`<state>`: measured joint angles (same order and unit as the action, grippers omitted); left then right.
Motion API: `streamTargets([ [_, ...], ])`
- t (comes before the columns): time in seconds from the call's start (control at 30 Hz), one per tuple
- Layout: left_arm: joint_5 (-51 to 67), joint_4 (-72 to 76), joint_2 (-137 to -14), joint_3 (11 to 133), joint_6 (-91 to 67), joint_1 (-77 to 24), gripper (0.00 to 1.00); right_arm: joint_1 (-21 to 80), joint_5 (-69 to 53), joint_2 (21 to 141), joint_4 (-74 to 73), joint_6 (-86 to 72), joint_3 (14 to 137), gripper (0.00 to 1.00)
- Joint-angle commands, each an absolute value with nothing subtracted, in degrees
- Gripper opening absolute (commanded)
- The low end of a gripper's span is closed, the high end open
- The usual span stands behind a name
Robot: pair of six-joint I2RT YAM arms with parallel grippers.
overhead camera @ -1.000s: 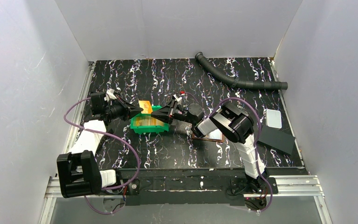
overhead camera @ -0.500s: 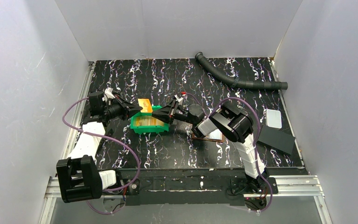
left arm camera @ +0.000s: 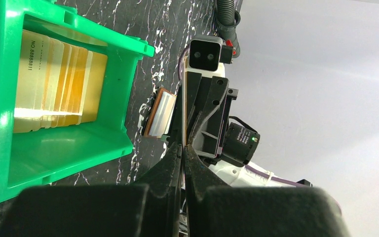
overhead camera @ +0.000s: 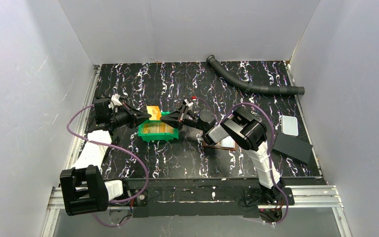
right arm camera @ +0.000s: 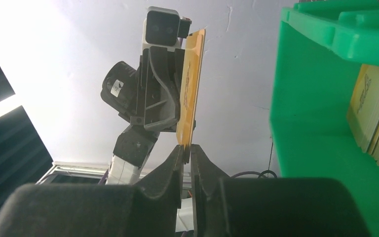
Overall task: Put the credit cards into the card holder
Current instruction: Place the credit card in the storage box.
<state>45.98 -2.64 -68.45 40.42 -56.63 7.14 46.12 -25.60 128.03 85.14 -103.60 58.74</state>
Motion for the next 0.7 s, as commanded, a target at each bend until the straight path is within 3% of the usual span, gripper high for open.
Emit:
streamTargets([
  [0.0, 47.9, -3.6, -66.3, 39.9, -55.2, 7.5, 0.00, 45.5, -24.7, 129.0, 90.3, -103.1, 58.7, 0.18],
  [0.33, 47.9, -3.2, -66.3, 39.6, -55.4, 7.5, 0.00, 45.4, -24.5, 129.3, 93.2, -104.9, 58.4, 0.12],
  [0.53, 47.7, -3.0, -66.8, 39.7, -55.4, 7.5, 0.00, 45.5, -24.7, 129.0, 94.5, -105.4, 58.6, 0.16],
  [0.67, 47.6, -2.8, -67.1, 39.5, -55.4, 7.5, 0.00, 45.5, -24.7, 129.0, 95.8, -106.3, 58.6, 0.06],
])
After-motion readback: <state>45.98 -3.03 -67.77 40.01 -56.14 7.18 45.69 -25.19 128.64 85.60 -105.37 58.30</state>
